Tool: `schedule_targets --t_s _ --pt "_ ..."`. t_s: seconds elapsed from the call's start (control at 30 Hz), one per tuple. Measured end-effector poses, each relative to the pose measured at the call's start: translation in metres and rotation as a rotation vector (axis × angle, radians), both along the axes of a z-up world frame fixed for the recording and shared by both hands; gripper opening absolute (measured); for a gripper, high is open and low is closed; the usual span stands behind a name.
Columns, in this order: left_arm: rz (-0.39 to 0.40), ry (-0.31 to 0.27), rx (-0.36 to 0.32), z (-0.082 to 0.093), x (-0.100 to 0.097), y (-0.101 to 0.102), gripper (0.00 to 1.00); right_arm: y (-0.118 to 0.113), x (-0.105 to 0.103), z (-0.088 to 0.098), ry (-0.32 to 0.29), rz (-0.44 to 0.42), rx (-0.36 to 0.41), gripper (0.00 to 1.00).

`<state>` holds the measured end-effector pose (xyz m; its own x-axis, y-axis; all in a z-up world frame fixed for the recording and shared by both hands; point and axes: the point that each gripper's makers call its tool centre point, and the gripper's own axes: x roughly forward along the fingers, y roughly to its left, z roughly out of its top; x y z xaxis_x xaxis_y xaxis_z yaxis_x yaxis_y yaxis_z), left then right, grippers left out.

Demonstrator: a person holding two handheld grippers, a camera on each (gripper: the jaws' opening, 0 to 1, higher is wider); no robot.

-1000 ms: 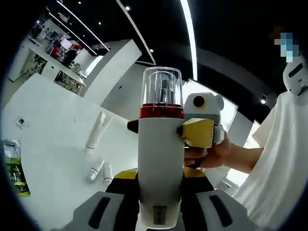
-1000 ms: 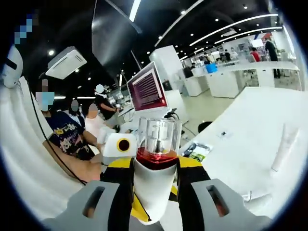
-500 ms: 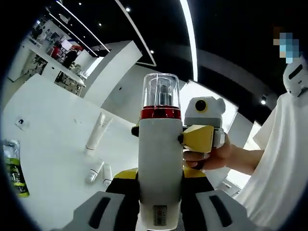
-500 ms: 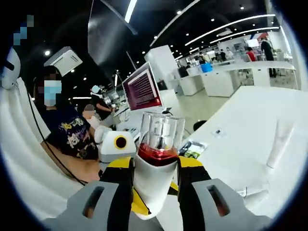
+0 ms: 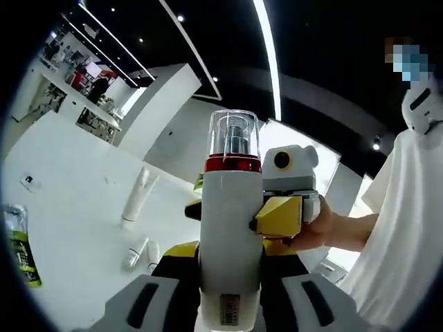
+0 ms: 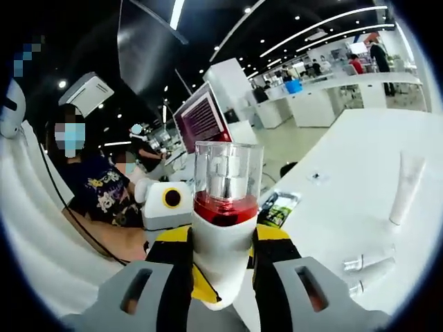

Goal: Arrange the skincare products in the storage area until every visible bottle or jar stands upright without overlapping.

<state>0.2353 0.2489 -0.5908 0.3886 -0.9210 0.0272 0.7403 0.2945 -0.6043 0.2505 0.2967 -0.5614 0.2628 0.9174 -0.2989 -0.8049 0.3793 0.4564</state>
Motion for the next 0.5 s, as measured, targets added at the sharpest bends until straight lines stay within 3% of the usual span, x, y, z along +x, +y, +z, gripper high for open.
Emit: schedule_targets --t_s 0.13,0.3,0.37,0.43,0.5 --pt "0.004 -0.082 0.056 0.001 0.001 0.001 0.33 -0.002 0.000 0.003 -0.029 0.001 0.001 0.29" --pt "0.002 -0.081 0.091 -0.001 0.006 -0.001 0.33 -0.003 0.003 0.003 -0.067 -0.002 -0.019 0.29" --pt "0.024 -0.105 0.153 -0.007 0.009 0.000 0.34 -0.007 0.009 0.001 -0.090 -0.018 -0.039 0.29" --pt "0.058 -0.146 0.202 -0.012 0.011 0.005 0.41 -0.012 0.013 0.003 -0.093 -0.027 -0.036 0.29" --pt "0.084 -0.126 0.227 -0.017 0.010 0.010 0.51 -0.019 0.020 0.008 -0.098 -0.055 -0.015 0.29"
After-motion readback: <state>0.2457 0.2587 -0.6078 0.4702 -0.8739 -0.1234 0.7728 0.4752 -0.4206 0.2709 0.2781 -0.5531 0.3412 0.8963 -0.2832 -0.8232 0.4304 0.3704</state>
